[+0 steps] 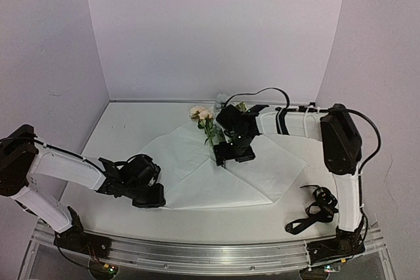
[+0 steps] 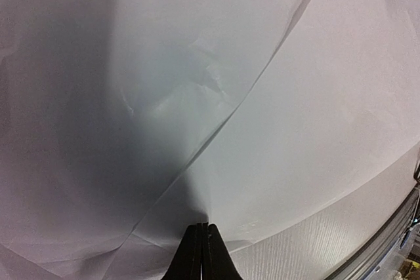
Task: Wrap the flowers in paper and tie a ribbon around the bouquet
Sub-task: Adjust the fake flower on the 1/4-folded wrapping paper.
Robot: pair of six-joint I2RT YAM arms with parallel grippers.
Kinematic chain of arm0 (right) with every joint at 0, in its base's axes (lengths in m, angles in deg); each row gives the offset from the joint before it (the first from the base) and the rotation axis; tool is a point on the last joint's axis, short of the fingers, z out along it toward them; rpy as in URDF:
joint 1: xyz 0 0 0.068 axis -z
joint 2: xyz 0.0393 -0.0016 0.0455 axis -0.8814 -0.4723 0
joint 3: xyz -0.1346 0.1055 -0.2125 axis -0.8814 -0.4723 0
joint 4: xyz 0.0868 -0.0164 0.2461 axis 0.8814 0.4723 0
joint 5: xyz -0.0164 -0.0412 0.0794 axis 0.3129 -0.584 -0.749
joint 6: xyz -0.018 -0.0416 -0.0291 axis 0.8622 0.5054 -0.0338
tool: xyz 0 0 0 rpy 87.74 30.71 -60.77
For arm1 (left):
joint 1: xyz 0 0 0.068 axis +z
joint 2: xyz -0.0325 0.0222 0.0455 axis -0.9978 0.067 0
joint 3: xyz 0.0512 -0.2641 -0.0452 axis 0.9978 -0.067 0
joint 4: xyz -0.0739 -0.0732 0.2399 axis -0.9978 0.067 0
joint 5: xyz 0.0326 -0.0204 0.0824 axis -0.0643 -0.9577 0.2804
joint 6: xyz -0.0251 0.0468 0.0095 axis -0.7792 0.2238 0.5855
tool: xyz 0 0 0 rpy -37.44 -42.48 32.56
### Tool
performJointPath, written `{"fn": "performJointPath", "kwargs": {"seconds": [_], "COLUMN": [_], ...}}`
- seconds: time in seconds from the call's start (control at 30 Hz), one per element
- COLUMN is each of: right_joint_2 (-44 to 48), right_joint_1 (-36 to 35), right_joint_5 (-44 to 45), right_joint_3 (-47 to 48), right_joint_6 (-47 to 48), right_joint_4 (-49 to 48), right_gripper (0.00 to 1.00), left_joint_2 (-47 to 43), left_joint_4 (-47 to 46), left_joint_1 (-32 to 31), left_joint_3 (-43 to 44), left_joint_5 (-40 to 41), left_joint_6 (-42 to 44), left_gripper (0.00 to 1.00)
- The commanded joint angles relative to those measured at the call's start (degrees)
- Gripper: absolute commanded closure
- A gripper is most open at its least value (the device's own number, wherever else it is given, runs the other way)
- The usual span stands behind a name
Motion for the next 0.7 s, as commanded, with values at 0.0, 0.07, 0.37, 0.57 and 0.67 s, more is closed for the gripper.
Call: {"fn": "performJointPath", "kwargs": {"seconds": [0.0,0.07,0.37,0.57,0.67], "right_joint_2": [-6.07,-8.57,-15.94,-18.64,-19.13], "right_joint_1": [1.04,1.36,1.89,2.1,2.08], "right_joint_5": [0.66,0.89,1.61,1.15,0.32], "right_joint_3": [9.24,11.65,20.29,22.59,22.85], "right_joint_6": [2.1,1.01,-4.62,-9.13,-10.48], "right_joint_4": [3.7,4.27,7.87,8.27,8.25], "right_gripper": [0.11,0.11,0.21,0.39,0.49], "left_joint_2": [0.76,0.72,0.11,-0.21,-0.15], "left_joint_4": [7.32,7.2,7.34,7.55,7.47], "left_joint_1": [0.31,0.33,0.35,0.34,0.31], "left_joint_3": [-0.49,-0.43,0.27,0.36,0.45], "left_joint_5": [3.4,3.4,1.7,1.55,1.5], "left_joint_6": [2.44,2.52,3.04,3.34,3.52], "left_gripper": [0.96,0.96,0.97,0.96,0.96]}}
